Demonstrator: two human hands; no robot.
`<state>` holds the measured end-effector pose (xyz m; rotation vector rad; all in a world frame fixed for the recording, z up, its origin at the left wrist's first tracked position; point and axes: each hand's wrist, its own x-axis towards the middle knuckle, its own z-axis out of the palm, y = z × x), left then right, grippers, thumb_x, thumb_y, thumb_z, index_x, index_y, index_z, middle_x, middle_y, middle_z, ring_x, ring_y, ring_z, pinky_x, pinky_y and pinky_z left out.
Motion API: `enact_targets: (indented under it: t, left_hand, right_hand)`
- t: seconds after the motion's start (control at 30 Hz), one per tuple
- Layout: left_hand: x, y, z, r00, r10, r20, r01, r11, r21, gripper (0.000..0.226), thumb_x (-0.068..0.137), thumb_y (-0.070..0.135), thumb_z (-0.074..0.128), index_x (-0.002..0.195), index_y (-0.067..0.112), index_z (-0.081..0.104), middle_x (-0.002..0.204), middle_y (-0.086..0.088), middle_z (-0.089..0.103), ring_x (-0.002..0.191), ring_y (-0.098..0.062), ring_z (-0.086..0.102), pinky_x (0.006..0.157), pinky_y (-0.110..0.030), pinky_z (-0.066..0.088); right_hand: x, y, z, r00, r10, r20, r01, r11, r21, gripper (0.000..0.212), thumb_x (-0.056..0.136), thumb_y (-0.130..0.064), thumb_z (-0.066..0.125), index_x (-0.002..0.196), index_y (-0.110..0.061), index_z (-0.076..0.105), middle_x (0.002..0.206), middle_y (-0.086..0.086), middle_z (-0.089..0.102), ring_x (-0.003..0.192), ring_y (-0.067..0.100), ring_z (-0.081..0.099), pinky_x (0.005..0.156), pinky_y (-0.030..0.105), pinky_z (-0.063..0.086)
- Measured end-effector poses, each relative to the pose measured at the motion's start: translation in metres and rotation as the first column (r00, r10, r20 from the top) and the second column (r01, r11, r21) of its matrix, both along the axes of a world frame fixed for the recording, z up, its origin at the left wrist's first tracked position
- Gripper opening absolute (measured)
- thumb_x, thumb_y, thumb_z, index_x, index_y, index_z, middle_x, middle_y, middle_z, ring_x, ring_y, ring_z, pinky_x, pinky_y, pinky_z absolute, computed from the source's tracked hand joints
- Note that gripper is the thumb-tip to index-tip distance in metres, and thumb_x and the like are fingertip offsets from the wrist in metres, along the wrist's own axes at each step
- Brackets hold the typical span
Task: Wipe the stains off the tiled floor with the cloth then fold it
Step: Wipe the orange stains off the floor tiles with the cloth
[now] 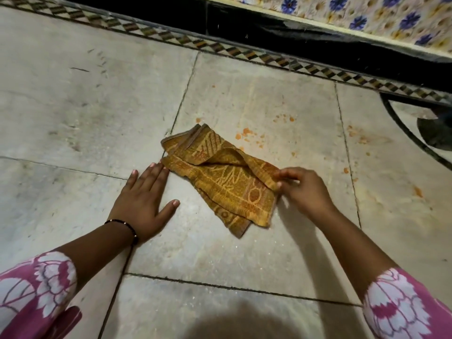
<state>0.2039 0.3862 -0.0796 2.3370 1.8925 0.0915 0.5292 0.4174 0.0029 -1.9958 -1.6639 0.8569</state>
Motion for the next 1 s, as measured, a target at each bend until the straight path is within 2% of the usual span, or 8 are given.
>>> enact_targets:
  t: [0.13,0.27,0.4,0.47,0.57,0.73,0.9,1.0]
  left_hand:
    - [0.001,0.001,0.0,1.0,-0.004,0.004,0.004,1.0,0.008,0.08,0.088,0.062,0.02,0.15,0.011,0.018,0.156,-0.008,0.019,0.144,-0.019,0.014,0.117,-0.037,0.001]
    - [0.0,0.001,0.001,1.0,-0.013,0.01,0.013,1.0,0.007,0.08,0.088,0.062,0.02,0.149,0.01,0.018,0.156,-0.009,0.021,0.144,-0.021,0.015,0.117,-0.037,0.001]
    - [0.001,0.001,0.002,1.0,-0.006,0.01,0.006,1.0,0.002,0.08,0.088,0.062,0.02,0.15,0.011,0.018,0.156,-0.008,0.02,0.145,-0.019,0.013,0.118,-0.038,0.001]
    - [0.001,0.0,0.002,1.0,-0.007,0.017,0.007,1.0,-0.001,0.08,0.088,0.062,0.019,0.15,0.011,0.017,0.157,-0.008,0.019,0.145,-0.019,0.012,0.118,-0.038,0.0]
    - [0.001,0.0,0.003,1.0,-0.006,0.027,0.006,1.0,0.006,0.08,0.088,0.063,0.019,0.15,0.012,0.016,0.157,-0.007,0.018,0.145,-0.018,0.011,0.118,-0.037,0.0]
    - [0.002,-0.001,0.003,0.999,-0.005,0.035,0.004,1.0,0.004,0.08,0.088,0.063,0.019,0.149,0.011,0.018,0.157,-0.008,0.019,0.145,-0.018,0.012,0.117,-0.038,0.0]
    - [0.001,-0.001,0.004,0.999,-0.011,0.033,0.01,1.0,0.007,0.079,0.089,0.062,0.021,0.148,0.009,0.022,0.156,-0.009,0.021,0.144,-0.019,0.014,0.117,-0.038,0.001]
    - [0.002,0.0,0.004,0.999,-0.013,0.043,0.012,1.0,0.011,0.079,0.089,0.061,0.023,0.149,0.01,0.022,0.157,-0.008,0.02,0.144,-0.018,0.014,0.117,-0.039,0.003]
  right_hand:
    - [0.007,-0.007,-0.039,0.97,0.071,0.233,-0.094,0.991,0.09,0.041,0.076,-0.01,0.073,0.115,-0.013,0.063,0.117,0.004,0.055,0.108,0.024,0.048,0.086,0.026,0.041]
    - [0.003,-0.001,-0.028,0.934,-0.01,0.358,-0.078,0.97,0.231,0.016,0.08,-0.011,0.068,0.095,-0.013,0.07,0.096,0.003,0.063,0.098,0.028,0.049,0.078,0.035,0.042]
    - [-0.01,-0.027,0.01,0.976,0.017,0.217,-0.1,0.92,0.378,0.007,0.08,-0.017,0.07,0.087,-0.018,0.072,0.08,-0.009,0.061,0.091,0.019,0.046,0.073,0.033,0.037]
    - [-0.028,-0.048,0.014,0.954,0.206,0.216,-0.263,0.924,0.277,0.009,0.082,-0.024,0.066,0.088,-0.022,0.073,0.081,-0.01,0.062,0.088,0.016,0.047,0.069,0.029,0.034]
    - [-0.045,-0.063,-0.001,0.79,0.476,0.387,-0.486,0.871,-0.079,0.031,0.083,-0.047,0.051,0.091,-0.028,0.073,0.09,-0.006,0.065,0.094,0.018,0.051,0.074,0.03,0.034]
    - [-0.074,-0.013,0.016,0.905,0.227,0.359,-0.345,0.886,0.31,0.033,0.087,-0.043,0.052,0.094,-0.016,0.069,0.09,0.004,0.064,0.087,0.024,0.053,0.064,0.028,0.038]
    - [-0.14,0.034,-0.009,0.736,0.503,0.453,-0.515,0.85,-0.106,0.059,0.084,-0.055,0.057,0.13,-0.019,0.05,0.133,0.007,0.046,0.122,0.03,0.04,0.092,0.039,0.042]
    - [-0.146,0.044,-0.022,0.815,0.399,0.421,-0.448,0.894,0.021,0.036,0.087,-0.042,0.06,0.114,-0.018,0.06,0.115,0.004,0.055,0.104,0.025,0.051,0.08,0.035,0.048]
